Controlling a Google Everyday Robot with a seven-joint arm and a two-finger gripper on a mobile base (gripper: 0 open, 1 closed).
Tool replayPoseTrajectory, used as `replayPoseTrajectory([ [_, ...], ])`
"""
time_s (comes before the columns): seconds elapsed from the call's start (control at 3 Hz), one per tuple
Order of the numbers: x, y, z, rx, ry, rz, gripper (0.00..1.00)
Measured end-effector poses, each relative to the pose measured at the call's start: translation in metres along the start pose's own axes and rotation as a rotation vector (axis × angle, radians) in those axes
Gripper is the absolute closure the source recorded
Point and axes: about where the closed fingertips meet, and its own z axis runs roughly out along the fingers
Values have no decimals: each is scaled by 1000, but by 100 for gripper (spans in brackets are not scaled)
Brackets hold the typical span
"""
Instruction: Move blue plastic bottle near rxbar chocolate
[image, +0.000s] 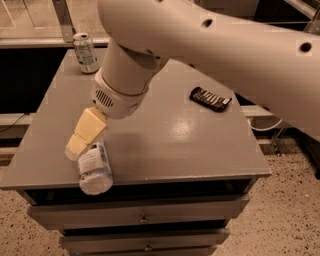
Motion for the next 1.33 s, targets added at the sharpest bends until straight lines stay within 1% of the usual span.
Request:
replayPoseTrajectory([
  [0.33, -11, 13, 20, 45, 18, 71, 0],
  [0.67, -19, 23, 41, 81, 35, 119, 0],
  [1.0, -23, 25, 59, 105, 51, 143, 16],
  [1.33, -14, 7, 65, 159, 64, 175, 47],
])
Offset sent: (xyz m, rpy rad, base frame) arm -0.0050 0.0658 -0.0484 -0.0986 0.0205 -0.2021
